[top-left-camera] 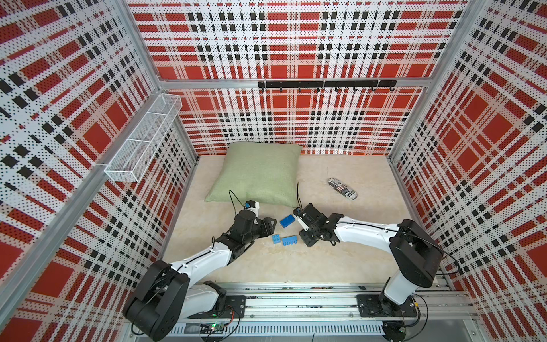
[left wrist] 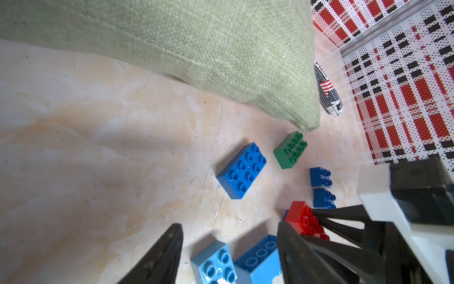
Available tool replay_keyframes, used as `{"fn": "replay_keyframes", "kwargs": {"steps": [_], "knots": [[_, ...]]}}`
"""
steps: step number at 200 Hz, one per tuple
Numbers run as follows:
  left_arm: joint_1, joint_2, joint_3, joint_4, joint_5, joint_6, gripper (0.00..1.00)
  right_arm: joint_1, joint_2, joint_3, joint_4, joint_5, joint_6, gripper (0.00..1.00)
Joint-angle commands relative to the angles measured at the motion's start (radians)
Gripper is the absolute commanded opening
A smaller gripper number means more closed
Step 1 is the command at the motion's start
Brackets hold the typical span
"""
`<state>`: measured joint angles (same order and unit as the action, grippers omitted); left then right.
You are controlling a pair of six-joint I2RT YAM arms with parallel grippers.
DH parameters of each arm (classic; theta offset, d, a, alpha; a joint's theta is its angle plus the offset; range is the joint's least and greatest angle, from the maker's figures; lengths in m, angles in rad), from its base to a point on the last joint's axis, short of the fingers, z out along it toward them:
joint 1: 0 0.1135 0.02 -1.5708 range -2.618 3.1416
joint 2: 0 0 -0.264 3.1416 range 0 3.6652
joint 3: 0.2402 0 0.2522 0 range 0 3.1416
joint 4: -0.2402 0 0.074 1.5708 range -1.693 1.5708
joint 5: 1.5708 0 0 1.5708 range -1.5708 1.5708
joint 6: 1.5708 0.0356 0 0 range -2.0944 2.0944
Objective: Assemble a heart with lego
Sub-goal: Assemble the lego brick with the lego brick.
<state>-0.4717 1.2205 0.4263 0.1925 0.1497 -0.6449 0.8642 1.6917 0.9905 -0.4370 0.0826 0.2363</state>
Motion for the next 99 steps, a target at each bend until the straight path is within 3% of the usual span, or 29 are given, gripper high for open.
{"fn": "replay_keyframes", "kwargs": {"steps": [1,74,99], "knots": [[0.008,0.007,-0.008,0.014,0.000,0.008,0.66,0.017,0.114,-0.064,-0.111,-0.042,0.047,0.30],[0.008,-0.009,0.000,0.003,-0.004,0.007,0.67,0.012,0.052,0.023,-0.181,0.027,-0.027,0.41],[0.008,-0.004,0.008,0.010,0.002,0.001,0.67,0.010,0.022,0.087,-0.171,-0.006,-0.031,0.50]]}}
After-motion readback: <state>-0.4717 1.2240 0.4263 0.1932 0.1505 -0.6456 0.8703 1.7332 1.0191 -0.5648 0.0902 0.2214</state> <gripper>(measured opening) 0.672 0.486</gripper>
